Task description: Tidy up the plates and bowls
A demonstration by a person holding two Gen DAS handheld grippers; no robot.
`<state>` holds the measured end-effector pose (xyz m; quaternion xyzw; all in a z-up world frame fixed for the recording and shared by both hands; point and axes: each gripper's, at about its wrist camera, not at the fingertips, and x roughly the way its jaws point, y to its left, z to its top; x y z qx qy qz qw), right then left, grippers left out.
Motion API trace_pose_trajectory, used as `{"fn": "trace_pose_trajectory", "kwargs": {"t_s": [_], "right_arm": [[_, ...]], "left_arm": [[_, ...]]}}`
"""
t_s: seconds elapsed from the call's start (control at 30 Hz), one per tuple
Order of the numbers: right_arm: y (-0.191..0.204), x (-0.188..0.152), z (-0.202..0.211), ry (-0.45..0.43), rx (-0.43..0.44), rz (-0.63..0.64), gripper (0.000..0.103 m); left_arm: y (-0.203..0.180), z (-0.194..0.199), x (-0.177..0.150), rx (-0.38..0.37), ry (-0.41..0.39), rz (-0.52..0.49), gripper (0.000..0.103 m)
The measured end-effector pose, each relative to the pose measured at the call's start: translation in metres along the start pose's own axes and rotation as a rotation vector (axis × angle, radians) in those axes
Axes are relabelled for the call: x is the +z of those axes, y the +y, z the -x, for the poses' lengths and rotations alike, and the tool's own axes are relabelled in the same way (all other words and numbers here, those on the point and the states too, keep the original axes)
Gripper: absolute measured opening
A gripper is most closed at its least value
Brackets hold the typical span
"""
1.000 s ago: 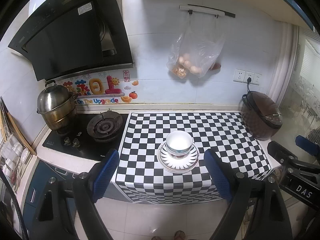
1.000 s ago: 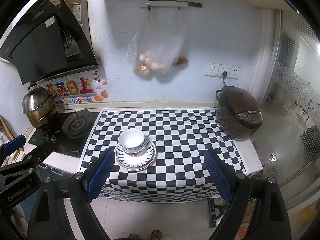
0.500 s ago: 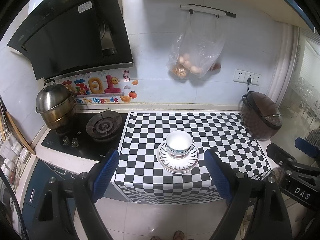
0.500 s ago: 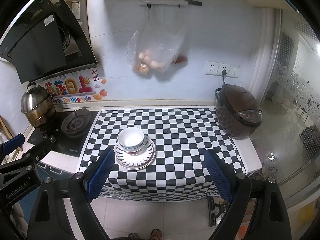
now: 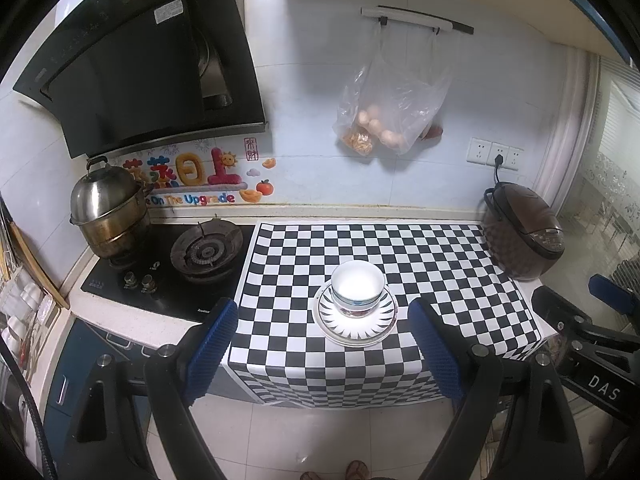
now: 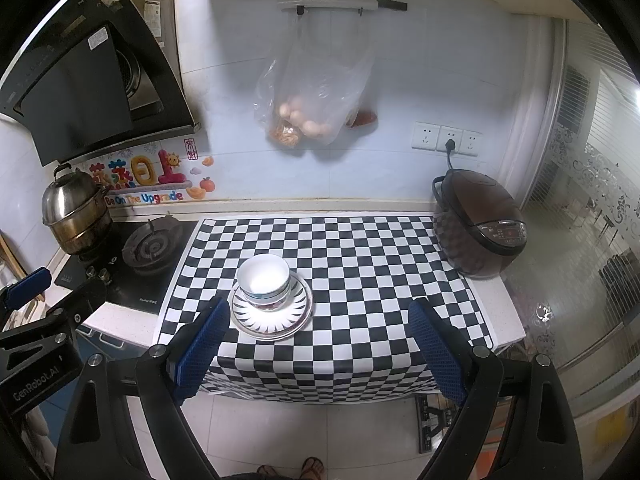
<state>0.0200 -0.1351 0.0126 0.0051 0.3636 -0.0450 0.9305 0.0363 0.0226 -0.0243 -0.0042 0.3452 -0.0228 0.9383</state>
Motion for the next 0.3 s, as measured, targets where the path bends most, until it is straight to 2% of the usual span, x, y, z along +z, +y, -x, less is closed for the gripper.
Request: {"fn": "trace_pose_trajectory", "kwargs": {"t_s": [0.3], "right_arm": [[0.0004,0.0004,-0.0006,-0.001,0.002,0.001,0.093]], "left_arm": [[-0.0036,-0.0003,0.0010,0.004,-0.005,-0.002,0.087]]}}
